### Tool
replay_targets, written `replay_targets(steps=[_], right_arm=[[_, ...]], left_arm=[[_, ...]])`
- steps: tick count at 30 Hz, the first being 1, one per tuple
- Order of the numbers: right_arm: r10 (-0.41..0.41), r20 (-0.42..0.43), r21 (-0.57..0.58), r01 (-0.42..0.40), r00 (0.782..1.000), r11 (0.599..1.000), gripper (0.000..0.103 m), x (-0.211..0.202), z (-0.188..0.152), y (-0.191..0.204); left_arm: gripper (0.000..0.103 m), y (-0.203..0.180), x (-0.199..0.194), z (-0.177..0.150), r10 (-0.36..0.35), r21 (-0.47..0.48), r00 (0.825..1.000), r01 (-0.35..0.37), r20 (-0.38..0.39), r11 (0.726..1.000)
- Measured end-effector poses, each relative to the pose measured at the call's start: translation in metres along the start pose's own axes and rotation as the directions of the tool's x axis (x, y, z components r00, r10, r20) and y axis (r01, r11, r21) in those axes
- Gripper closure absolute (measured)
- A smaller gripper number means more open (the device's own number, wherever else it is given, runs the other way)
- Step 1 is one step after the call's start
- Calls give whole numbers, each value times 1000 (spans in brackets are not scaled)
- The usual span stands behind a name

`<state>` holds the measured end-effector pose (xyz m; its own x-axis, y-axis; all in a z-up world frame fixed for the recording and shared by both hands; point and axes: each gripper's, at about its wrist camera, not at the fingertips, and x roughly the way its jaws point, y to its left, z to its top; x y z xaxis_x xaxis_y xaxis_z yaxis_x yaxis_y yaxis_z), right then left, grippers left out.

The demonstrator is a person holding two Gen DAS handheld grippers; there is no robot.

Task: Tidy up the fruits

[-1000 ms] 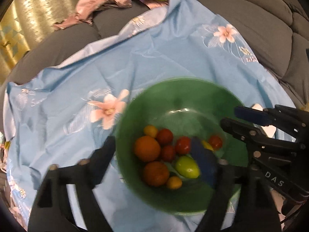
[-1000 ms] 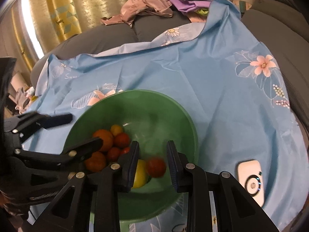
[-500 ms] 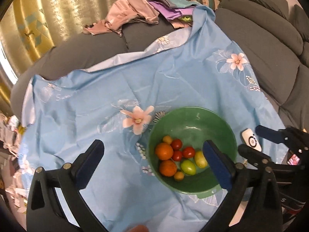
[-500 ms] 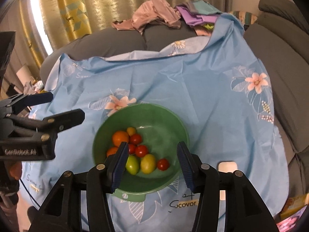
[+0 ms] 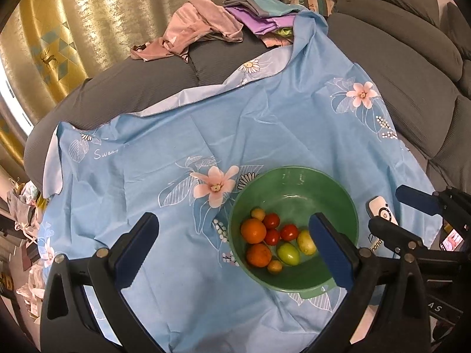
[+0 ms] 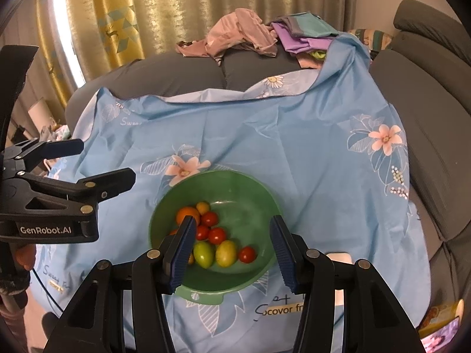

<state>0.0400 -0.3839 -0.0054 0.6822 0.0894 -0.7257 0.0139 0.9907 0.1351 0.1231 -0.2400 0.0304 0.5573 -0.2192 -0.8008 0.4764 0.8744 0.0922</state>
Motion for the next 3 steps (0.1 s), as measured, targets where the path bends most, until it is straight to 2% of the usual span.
replay_targets(steps=[3], right_arm=[[-1,1,-2,1,1000,1000,51,0,0,0]], left_arm=[[1,-2,0,0,2,6,1000,-2,1,1000]])
